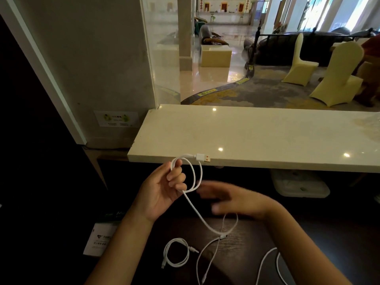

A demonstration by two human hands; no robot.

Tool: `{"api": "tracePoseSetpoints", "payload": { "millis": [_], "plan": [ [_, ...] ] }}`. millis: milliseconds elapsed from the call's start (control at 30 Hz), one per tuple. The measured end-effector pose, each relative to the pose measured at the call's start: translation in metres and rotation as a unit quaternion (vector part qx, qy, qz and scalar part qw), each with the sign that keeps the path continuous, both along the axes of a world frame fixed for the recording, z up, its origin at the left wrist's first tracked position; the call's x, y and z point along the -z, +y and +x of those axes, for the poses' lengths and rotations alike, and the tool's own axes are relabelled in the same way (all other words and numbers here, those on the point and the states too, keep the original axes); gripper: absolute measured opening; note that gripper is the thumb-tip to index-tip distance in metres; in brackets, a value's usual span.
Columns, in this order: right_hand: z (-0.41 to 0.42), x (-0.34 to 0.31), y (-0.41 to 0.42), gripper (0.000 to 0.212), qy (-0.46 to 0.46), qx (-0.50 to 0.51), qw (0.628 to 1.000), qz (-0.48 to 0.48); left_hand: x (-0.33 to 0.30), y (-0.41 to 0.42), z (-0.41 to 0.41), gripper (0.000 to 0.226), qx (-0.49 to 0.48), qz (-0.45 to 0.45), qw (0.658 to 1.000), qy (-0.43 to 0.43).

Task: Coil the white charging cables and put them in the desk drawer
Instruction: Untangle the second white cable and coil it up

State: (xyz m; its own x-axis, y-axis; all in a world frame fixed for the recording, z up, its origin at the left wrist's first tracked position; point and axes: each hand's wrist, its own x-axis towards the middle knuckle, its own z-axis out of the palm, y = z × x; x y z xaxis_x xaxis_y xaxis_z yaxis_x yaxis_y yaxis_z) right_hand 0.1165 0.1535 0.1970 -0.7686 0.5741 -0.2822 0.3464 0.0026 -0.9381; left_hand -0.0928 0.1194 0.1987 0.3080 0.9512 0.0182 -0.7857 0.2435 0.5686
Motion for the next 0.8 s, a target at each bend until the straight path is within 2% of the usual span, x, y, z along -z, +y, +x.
{"api": "tracePoseSetpoints", "payload": {
  "millis": [67, 100, 133, 167, 233, 267, 333, 433, 567, 800],
  "plan": [
    [0.001, -0.010, 0.006, 0.084, 0.213, 0.076, 0.962, -0.151, 0.000, -0.001, 0.003, 0.017, 0.031, 0.003, 0.999, 0.013],
    [-0.001, -0.018, 0.008, 0.081, 0.262, 0.100, 0.940, -0.195, -0.001, -0.002, 0.006, 0.015, 0.035, 0.003, 0.999, 0.036],
    [-0.005, -0.027, 0.008, 0.073, 0.266, 0.119, 0.935, -0.203, -0.002, -0.003, 0.009, 0.015, 0.037, 0.005, 0.997, 0.064],
    [-0.008, -0.035, 0.009, 0.061, 0.233, 0.133, 0.948, -0.173, -0.003, -0.004, 0.012, 0.017, 0.037, 0.007, 0.995, 0.093],
    [-0.016, -0.048, 0.011, 0.035, 0.125, 0.142, 0.980, -0.054, -0.006, -0.006, 0.015, 0.022, 0.030, 0.009, 0.991, 0.132],
    [-0.018, -0.051, 0.012, 0.026, 0.094, 0.144, 0.985, -0.011, -0.007, -0.006, 0.017, 0.022, 0.022, 0.008, 0.989, 0.144],
    [-0.019, -0.053, 0.014, 0.014, 0.073, 0.156, 0.985, 0.020, -0.008, -0.006, 0.018, 0.021, 0.000, -0.001, 0.987, 0.162],
    [-0.018, -0.053, 0.017, 0.010, 0.074, 0.174, 0.982, 0.030, -0.007, -0.008, 0.018, 0.021, -0.011, 0.003, 0.984, 0.179],
    [-0.020, -0.046, 0.018, 0.012, 0.120, 0.225, 0.967, 0.011, -0.004, -0.009, 0.017, 0.023, -0.012, 0.019, 0.981, 0.195],
    [-0.023, -0.034, 0.018, 0.012, 0.169, 0.277, 0.946, -0.009, -0.013, -0.006, 0.016, 0.024, -0.025, 0.043, 0.949, 0.312]
  ]
}}
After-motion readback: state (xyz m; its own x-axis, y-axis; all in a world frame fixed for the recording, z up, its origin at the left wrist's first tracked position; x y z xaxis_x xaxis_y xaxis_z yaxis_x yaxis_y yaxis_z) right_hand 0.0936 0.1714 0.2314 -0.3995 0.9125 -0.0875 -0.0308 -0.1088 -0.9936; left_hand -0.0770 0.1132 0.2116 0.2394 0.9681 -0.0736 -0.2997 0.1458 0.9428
